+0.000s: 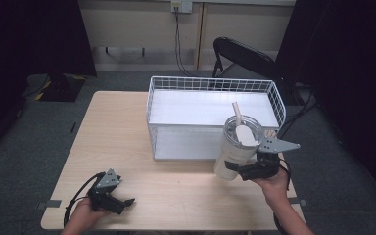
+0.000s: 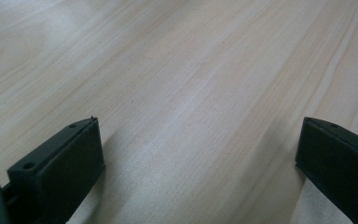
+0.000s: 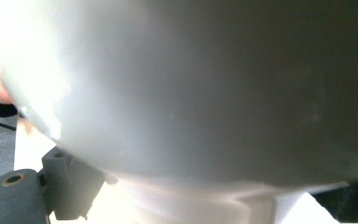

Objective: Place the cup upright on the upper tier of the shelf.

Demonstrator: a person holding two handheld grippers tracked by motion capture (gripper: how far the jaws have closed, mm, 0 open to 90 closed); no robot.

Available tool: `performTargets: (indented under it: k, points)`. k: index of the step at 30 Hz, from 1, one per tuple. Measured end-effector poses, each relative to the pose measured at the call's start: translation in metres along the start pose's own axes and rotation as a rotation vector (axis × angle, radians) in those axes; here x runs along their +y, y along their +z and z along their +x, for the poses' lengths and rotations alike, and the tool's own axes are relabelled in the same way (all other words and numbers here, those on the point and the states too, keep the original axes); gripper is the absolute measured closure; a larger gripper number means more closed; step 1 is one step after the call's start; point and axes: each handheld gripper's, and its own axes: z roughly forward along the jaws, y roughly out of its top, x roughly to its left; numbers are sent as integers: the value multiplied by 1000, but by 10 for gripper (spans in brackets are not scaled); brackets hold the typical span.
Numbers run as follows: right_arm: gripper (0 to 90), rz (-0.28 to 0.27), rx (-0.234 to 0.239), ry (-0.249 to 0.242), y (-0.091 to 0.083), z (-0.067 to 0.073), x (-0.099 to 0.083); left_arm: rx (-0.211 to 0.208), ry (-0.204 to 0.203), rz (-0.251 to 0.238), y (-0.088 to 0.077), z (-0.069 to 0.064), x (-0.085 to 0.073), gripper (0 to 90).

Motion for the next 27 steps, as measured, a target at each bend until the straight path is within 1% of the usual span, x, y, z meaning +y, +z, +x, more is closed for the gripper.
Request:
performTargets:
  k: [3, 7, 11, 16, 18, 20, 25, 27]
  points:
    - [106, -5, 4, 8, -1, -1, 4, 0, -1, 0, 0, 0, 0, 1]
    - [106, -2, 3, 6, -3, -3, 10, 0, -1, 0, 0, 0, 0, 1]
    - [106, -14, 8, 9, -5, -4, 14, 0, 0, 0, 0, 0, 0, 1]
    - [106, -6, 15, 15, -7, -6, 20, 0, -1, 0, 0, 0, 0, 1]
    - [106, -9, 11, 10, -8, -7, 22, 0, 0, 0, 0, 0, 0, 1]
    - [106, -15, 13, 15, -10, -8, 25, 0, 0, 0, 0, 0, 0, 1]
    - [106, -13, 9, 7, -13, -10, 34, 0, 0, 0, 0, 0, 0, 1]
    - [106, -11, 14, 12, -14, -11, 38, 1, 0, 0, 0, 0, 0, 1]
